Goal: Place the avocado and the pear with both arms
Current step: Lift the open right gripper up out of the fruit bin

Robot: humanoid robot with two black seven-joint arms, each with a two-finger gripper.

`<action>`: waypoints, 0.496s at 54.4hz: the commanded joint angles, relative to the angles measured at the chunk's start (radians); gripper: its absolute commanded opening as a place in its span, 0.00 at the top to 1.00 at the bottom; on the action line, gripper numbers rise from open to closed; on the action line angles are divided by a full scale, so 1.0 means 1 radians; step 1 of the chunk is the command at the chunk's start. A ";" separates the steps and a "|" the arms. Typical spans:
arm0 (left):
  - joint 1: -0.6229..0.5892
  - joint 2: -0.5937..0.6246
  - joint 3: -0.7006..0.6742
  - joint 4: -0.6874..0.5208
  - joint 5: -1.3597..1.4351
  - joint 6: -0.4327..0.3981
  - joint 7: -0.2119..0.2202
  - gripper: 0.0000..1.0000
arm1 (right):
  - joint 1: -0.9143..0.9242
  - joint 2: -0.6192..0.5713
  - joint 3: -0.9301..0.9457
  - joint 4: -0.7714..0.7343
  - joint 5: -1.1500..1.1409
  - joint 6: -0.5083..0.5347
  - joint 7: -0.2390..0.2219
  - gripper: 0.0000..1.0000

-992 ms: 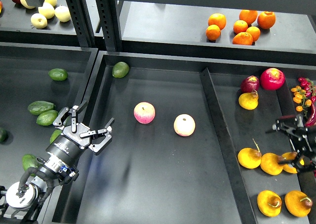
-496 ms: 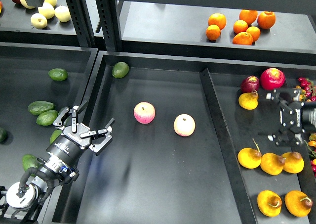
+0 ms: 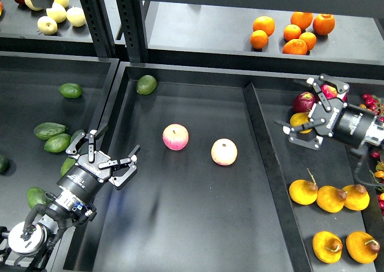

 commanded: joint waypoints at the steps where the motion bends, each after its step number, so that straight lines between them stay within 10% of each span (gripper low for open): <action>1: 0.000 0.000 0.000 0.004 0.000 0.000 0.000 0.01 | -0.084 0.130 0.157 0.001 -0.007 0.000 0.000 0.00; 27: 0.003 0.000 0.006 0.005 0.000 0.000 0.000 0.01 | -0.347 0.466 0.383 0.030 -0.010 -0.009 0.000 0.00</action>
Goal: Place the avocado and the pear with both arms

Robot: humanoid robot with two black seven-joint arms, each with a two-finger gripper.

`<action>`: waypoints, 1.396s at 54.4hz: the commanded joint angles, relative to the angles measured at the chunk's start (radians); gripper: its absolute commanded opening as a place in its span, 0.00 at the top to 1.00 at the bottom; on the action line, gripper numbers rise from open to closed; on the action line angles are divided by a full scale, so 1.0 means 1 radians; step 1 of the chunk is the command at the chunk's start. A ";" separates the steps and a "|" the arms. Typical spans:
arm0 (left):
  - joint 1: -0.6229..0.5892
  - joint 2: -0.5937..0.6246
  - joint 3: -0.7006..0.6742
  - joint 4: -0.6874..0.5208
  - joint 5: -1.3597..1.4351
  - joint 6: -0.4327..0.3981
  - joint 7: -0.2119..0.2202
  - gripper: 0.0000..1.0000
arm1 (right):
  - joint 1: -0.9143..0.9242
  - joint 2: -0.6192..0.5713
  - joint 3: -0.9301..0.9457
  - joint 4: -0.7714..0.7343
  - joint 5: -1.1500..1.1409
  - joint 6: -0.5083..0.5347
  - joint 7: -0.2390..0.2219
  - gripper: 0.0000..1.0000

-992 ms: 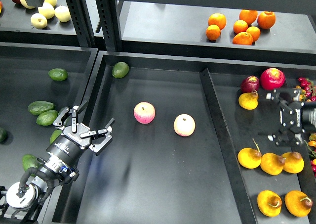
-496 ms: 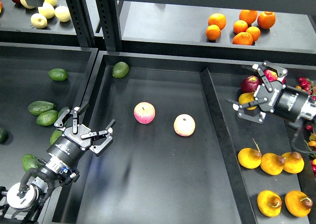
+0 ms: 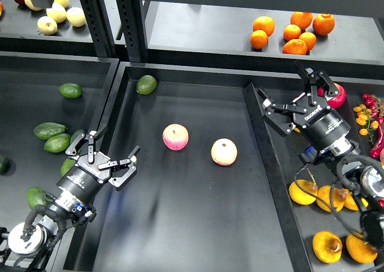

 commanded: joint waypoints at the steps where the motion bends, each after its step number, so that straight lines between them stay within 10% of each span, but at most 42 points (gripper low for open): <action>1: 0.000 0.000 0.007 -0.003 0.000 0.000 0.000 0.01 | -0.077 0.064 0.006 0.015 -0.003 -0.002 0.000 0.00; 76: -0.014 0.000 0.058 -0.055 -0.002 0.000 0.000 0.01 | -0.233 0.080 -0.010 0.168 -0.149 -0.025 0.000 0.00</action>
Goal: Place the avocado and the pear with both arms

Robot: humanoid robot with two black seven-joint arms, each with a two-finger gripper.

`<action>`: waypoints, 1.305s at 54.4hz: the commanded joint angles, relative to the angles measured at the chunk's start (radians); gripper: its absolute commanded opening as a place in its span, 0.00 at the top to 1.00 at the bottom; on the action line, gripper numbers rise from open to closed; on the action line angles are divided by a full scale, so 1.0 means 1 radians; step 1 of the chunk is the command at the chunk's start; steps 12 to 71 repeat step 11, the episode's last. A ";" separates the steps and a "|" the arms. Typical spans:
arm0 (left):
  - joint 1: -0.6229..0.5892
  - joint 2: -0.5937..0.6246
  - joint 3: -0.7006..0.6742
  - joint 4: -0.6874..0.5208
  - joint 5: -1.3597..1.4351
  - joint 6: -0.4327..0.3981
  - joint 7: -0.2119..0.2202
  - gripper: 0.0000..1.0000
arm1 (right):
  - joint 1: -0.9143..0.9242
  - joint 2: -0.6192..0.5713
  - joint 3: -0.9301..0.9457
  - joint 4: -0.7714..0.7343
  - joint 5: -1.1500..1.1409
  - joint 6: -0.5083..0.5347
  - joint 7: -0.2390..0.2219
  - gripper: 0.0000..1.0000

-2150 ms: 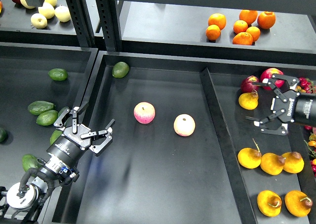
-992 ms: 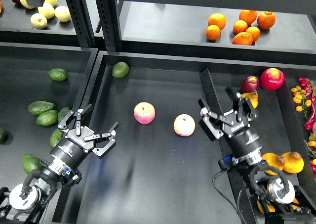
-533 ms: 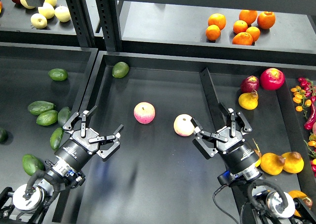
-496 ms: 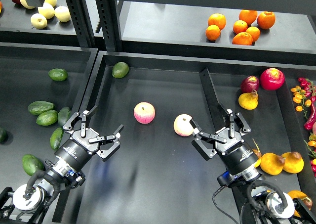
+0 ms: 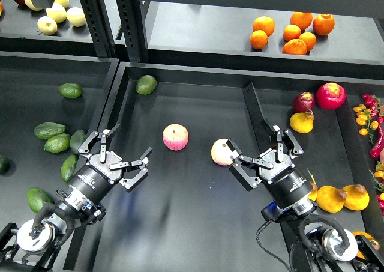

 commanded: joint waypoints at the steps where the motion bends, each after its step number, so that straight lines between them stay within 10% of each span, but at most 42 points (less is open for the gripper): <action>1: 0.002 0.000 -0.003 0.002 0.000 0.000 0.000 0.01 | -0.010 0.000 0.001 0.000 0.000 0.001 0.000 0.00; 71: 0.002 0.000 -0.001 0.001 0.000 0.000 0.000 0.01 | -0.010 0.000 -0.002 0.000 0.000 0.001 0.000 0.00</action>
